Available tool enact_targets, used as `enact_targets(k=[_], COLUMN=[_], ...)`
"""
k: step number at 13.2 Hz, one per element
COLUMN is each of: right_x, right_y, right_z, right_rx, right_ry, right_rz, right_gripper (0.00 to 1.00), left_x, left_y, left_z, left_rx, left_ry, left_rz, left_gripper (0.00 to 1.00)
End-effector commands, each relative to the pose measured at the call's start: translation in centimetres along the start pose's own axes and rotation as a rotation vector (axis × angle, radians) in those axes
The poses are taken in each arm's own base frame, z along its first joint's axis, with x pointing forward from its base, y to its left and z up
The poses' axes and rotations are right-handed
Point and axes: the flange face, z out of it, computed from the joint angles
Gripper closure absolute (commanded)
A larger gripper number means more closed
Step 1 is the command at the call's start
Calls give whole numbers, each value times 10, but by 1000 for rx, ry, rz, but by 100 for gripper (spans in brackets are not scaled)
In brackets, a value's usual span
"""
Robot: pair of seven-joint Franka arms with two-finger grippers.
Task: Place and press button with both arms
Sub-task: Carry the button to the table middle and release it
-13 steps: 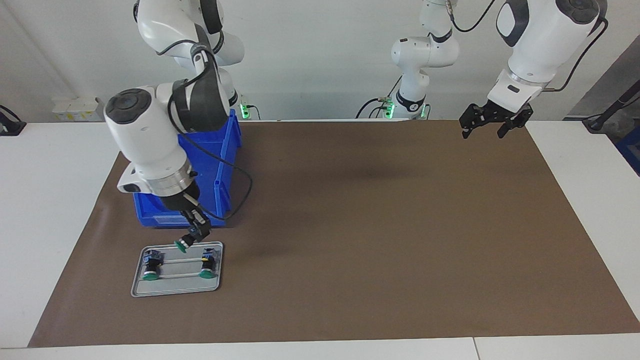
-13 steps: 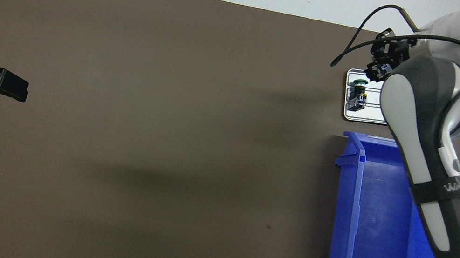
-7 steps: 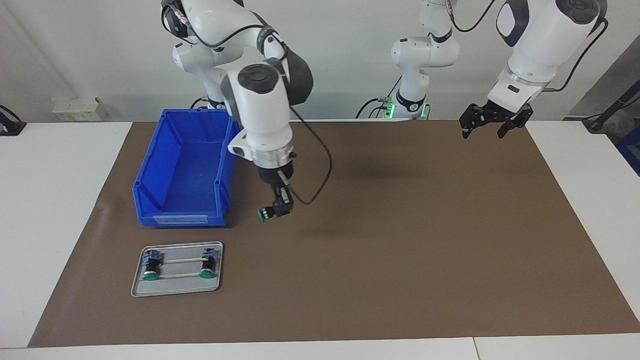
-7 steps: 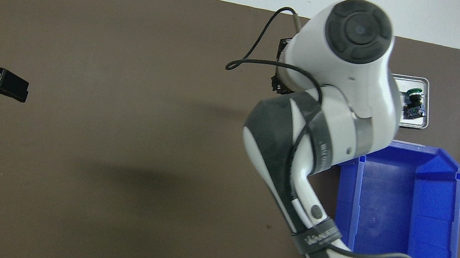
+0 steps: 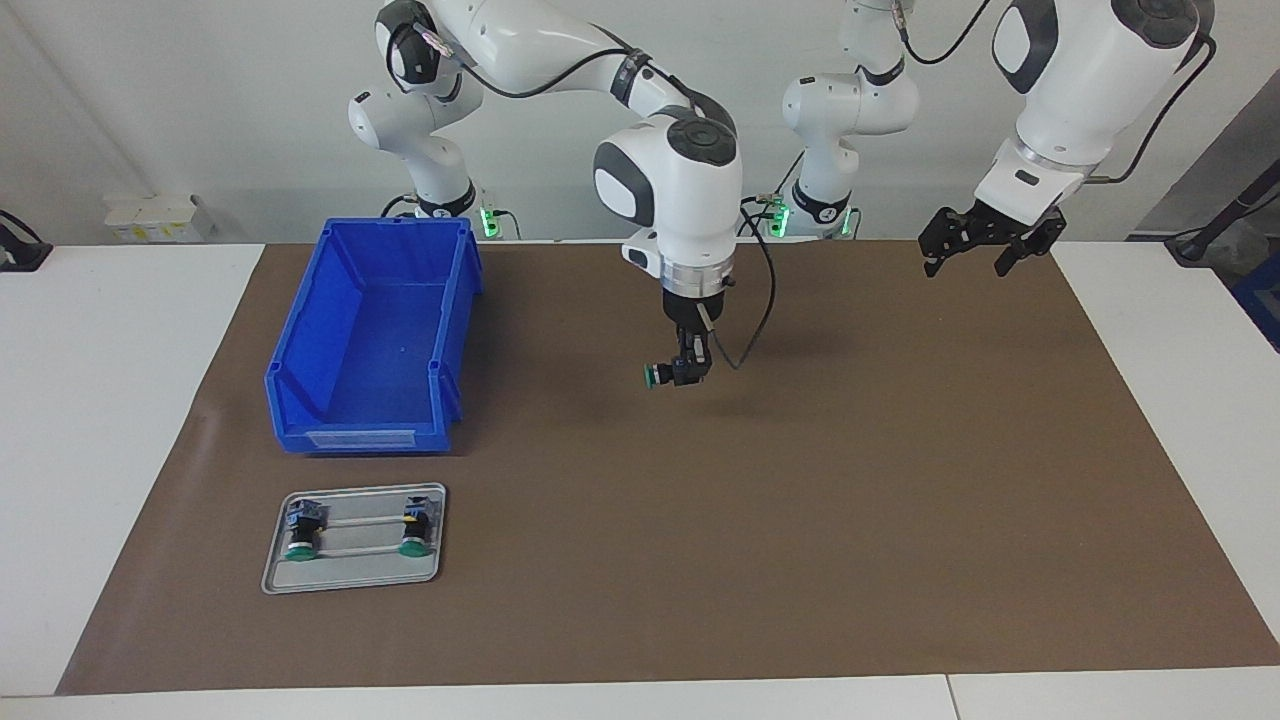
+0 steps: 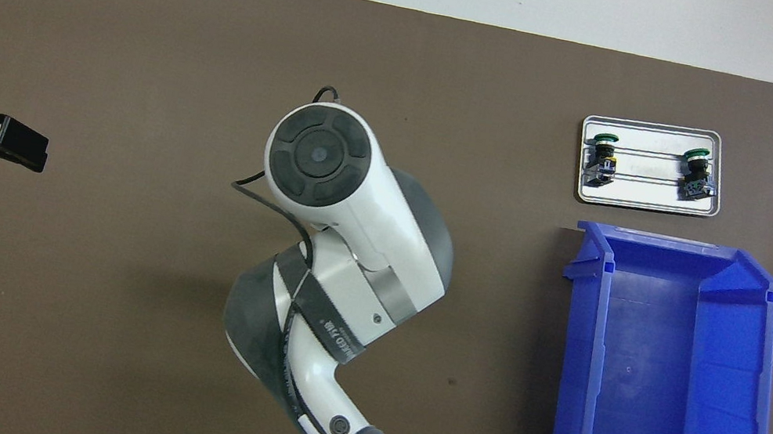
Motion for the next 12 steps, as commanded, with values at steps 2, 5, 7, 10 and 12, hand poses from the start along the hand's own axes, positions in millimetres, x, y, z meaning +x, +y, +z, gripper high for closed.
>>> enact_targets(k=[2,5,7,10,12], right_x=[-51,-70,-73,-72,-71], right_y=[25,33,42,55,55], right_z=[54,70,83,108,108], right_rx=[44,98,93,98,101], right_ry=[38,-25,-27,-46,-51], right_rz=[-54,-37,-26,-20,-19], right_gripper=[100,100,100,100,72], left_x=[-9,-8,-9,-9,-8], left_y=[3,0,3,5,5], left_z=[-6,-6,-4,-5,-5], left_rx=[17,15,17,16,17], left_ry=[8,9,5,6,9], left_rz=[14,8,13,24,25], left_gripper=[0,0,0,0,0])
